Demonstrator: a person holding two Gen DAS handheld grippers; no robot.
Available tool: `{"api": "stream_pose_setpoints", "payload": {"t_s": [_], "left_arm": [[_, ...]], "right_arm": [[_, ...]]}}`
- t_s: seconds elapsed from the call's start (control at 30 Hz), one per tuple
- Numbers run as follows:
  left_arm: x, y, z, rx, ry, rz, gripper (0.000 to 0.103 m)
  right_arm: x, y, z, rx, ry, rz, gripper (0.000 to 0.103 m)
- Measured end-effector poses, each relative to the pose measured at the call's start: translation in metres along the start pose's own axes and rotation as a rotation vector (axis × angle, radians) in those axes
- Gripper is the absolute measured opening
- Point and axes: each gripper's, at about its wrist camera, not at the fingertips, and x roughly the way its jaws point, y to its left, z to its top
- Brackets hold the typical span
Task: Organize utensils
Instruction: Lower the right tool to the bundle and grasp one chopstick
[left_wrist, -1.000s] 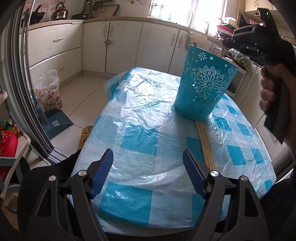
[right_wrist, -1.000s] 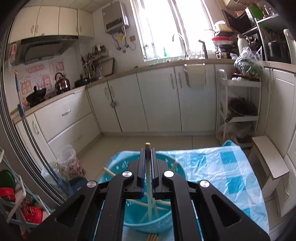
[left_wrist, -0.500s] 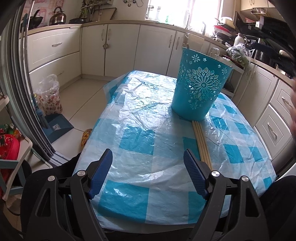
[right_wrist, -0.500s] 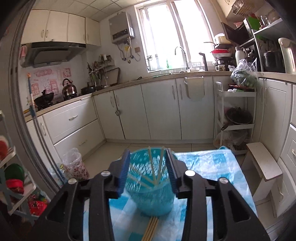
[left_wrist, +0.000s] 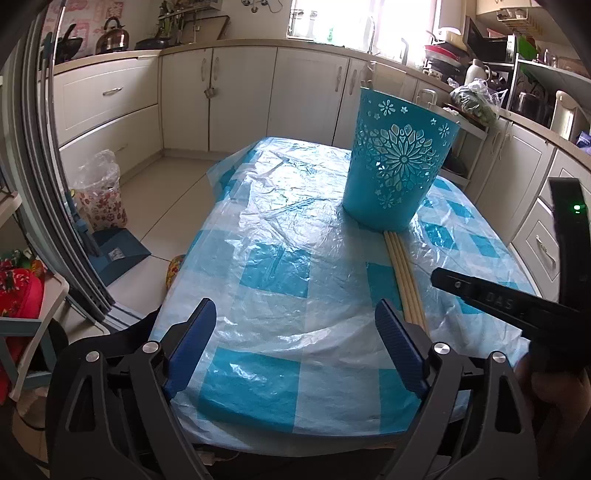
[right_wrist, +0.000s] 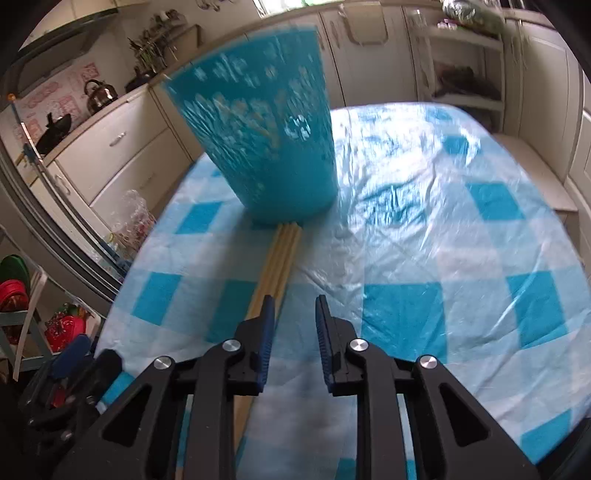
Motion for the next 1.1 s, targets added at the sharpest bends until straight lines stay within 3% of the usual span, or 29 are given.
{"api": "stream_pose_setpoints", "payload": {"t_s": [0.53,0.67,0.9,1.1], "left_arm": [[0.008,0.003,-0.002,-0.011,0.023,0.004,0.085],[0.007,0.001,-0.002,0.001,0.017,0.006,0.085],[0.007,0.004,-0.002,-0.001,0.016,0.014,0.085],[0.008,0.006,-0.003,-0.004,0.017,0.016,0.085]], "right_arm": [[0.024,0.014,0.007,-0.041,0.004,-0.068,0.02],[0.027,0.021,0.009,-0.101,0.01,-0.094,0.019],[0.026,0.018,0.009,-0.165,0.04,-0.112,0.008],[0.024,0.013,0.01,-0.155,0.051,-0.115,0.007]]}}
